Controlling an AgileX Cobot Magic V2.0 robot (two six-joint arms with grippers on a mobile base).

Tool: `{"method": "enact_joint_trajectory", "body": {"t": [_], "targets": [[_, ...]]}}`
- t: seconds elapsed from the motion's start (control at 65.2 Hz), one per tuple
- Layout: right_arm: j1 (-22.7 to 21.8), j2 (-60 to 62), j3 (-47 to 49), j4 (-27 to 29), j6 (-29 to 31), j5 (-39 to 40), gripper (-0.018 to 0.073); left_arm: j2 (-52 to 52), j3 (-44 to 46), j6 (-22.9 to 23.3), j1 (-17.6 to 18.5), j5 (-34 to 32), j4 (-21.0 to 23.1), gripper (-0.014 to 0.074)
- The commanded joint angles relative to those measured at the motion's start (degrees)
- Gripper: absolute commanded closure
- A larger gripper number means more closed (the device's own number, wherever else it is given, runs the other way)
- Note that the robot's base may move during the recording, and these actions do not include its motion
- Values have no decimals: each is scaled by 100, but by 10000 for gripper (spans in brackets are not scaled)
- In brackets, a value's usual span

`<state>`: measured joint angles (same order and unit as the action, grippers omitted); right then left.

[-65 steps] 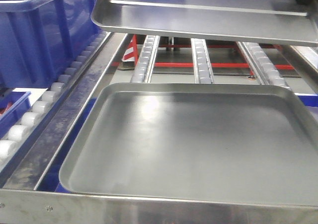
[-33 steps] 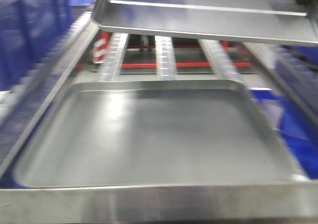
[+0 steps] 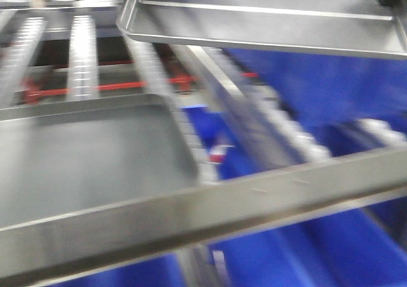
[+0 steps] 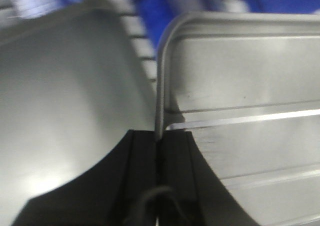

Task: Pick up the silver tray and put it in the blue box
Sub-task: 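Carry the tray with both grippers while the base turns away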

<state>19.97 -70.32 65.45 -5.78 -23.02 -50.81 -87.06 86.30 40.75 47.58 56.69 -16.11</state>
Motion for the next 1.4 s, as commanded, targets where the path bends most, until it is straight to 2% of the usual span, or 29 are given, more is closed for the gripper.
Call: {"method": "enact_joint_trajectory", "body": {"t": [0.0,1.38], "targets": [[-46,164,180,-414,106,69,501,265,189,13,-1,8,-410,693],[-46,164,180,-414,106,69,501,265,189,13,-1,-15,-399,693]]}}
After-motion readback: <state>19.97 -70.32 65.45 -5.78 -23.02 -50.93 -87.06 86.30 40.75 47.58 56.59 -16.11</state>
